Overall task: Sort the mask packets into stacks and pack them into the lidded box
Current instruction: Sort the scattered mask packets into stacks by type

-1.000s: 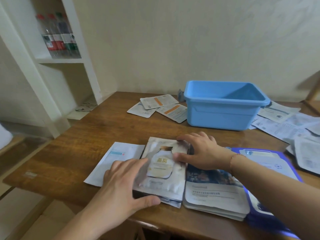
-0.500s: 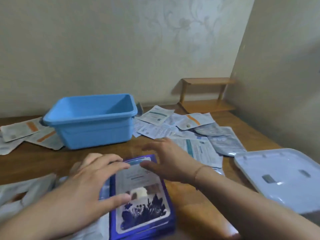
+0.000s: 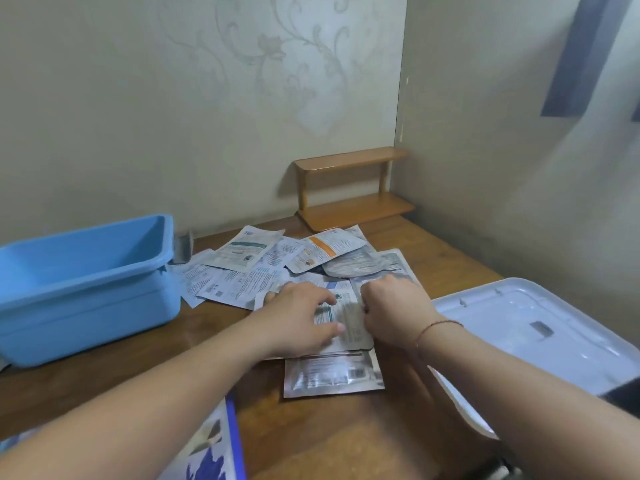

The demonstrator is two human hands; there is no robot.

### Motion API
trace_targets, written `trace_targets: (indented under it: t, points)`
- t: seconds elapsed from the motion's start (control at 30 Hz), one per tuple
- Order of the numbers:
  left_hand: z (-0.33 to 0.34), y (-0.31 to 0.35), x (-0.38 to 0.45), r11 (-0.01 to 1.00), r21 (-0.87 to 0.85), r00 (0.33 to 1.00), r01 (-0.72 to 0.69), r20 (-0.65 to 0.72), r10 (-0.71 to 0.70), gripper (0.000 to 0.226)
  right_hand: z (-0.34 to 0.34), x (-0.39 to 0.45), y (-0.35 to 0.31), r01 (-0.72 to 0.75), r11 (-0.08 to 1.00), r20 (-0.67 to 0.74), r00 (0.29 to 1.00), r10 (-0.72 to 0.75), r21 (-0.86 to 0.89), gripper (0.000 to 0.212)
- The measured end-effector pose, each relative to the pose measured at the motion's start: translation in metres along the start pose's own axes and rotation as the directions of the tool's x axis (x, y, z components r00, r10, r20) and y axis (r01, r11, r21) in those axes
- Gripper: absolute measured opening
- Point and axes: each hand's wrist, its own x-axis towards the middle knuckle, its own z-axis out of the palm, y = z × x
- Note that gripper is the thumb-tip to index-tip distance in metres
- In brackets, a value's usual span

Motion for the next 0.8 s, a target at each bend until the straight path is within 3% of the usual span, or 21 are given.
trace_targets:
  t: [0.1,0.2,0.3,0.43,0.53,0.6,0.67,0.7,0.73,0.8]
  points:
    - [0.001,-0.003,0.007,1.0,-0.015,0.999,0.016,-0.044,-0.017,0.049,0.001,0.002,0.002,0.014,1.0,-0.061,0.998,-0.013,0.013,0.018]
    - [0.003,-0.005,0.012,0.989,-0.144,0.994,0.025,-0.099,-0.039,0.054,-0.002,0.005,-0.001,0.017,0.991,-0.147,0.989,0.003,0.132,0.004]
    - [0.003,-0.008,0.021,0.907,-0.416,0.975,0.063,-0.168,-0.145,0.078,-0.008,0.001,-0.006,0.074,0.971,-0.271,0.962,-0.01,0.227,0.007]
    - [0.001,-0.015,0.029,0.801,-0.598,0.943,0.025,-0.253,-0.219,0.106,-0.012,-0.004,-0.007,0.237,0.892,-0.482,0.876,-0.024,0.386,0.009]
    - [0.002,-0.02,0.032,0.708,-0.706,0.93,-0.003,-0.262,-0.257,0.106,-0.017,-0.003,-0.003,0.401,0.604,-0.586,0.799,0.138,0.689,0.007]
    - [0.002,-0.024,0.033,0.547,-0.834,0.912,-0.074,-0.279,-0.301,0.097,-0.015,0.001,0.003,0.413,0.37,-0.523,0.807,0.276,0.832,0.012]
    - [0.0,-0.026,0.033,0.243,-0.963,0.932,-0.116,-0.19,-0.307,0.075,-0.011,0.008,0.007,0.335,0.029,-0.32,0.865,0.386,0.942,0.013]
    - [-0.001,-0.026,0.031,0.143,-0.984,0.953,-0.108,-0.143,-0.267,0.058,-0.01,0.011,0.008,0.26,-0.143,-0.184,0.896,0.404,0.955,0.013]
    - [-0.003,-0.026,0.029,0.118,-0.99,0.967,-0.079,-0.105,-0.234,0.045,-0.009,0.013,0.008,0.178,-0.257,-0.061,0.91,0.409,0.95,0.013]
    - [-0.002,-0.027,0.027,0.142,-0.989,0.974,-0.03,-0.062,-0.22,0.039,-0.01,0.014,0.008,0.06,-0.331,0.088,0.906,0.415,0.942,0.014]
